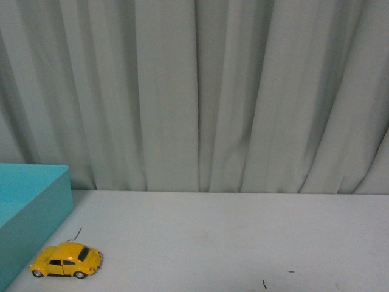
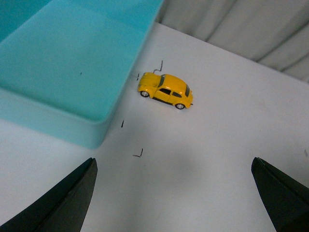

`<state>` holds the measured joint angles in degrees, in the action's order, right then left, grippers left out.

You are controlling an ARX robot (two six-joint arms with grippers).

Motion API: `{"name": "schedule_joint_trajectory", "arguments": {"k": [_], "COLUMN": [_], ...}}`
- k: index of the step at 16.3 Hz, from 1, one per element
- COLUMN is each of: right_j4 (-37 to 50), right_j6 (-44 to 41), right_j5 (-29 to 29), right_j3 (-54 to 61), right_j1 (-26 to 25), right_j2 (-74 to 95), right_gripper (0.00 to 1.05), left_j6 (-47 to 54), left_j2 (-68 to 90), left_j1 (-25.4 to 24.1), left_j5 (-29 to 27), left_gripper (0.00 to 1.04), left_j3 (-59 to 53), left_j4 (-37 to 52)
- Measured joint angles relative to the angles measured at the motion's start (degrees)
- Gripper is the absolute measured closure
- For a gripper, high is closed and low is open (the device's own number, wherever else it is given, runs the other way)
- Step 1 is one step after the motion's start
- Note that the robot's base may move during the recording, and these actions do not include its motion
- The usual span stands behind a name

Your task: Wind up and store yellow beetle toy

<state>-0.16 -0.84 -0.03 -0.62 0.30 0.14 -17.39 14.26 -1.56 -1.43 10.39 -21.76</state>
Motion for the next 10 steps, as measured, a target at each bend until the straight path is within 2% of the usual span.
{"name": "schedule_joint_trajectory", "arguments": {"k": [1,3,7,10], "right_j4": [-0.09,-0.04,-0.02,-0.04], "right_j6": [0.00,0.00,0.02,0.00], "right_j5": [0.09,0.04,0.11,0.07], "right_j3": [0.00,0.00,0.00,0.00], "right_j1": [0.00,-0.04,-0.04,-0.04], "right_j2": [0.00,0.00,0.00,0.07], "right_gripper": [0.07,0.07,0.07,0.07], "left_j6": [-4.35,-6.43,-1.40,5.77], "left_j2": [0.28,7.78,35.15,54.40], "left_j1": [-3.13,-9.57,-7.58,-4.13], "left_j5": [2.12,5.64,5.14,4.57], "left_gripper": [0.07,0.07,0.07,0.07], "left_j3": [0.15,2.69,12.72,22.93], "left_j4": [0.02,9.53,32.20,41.66]}}
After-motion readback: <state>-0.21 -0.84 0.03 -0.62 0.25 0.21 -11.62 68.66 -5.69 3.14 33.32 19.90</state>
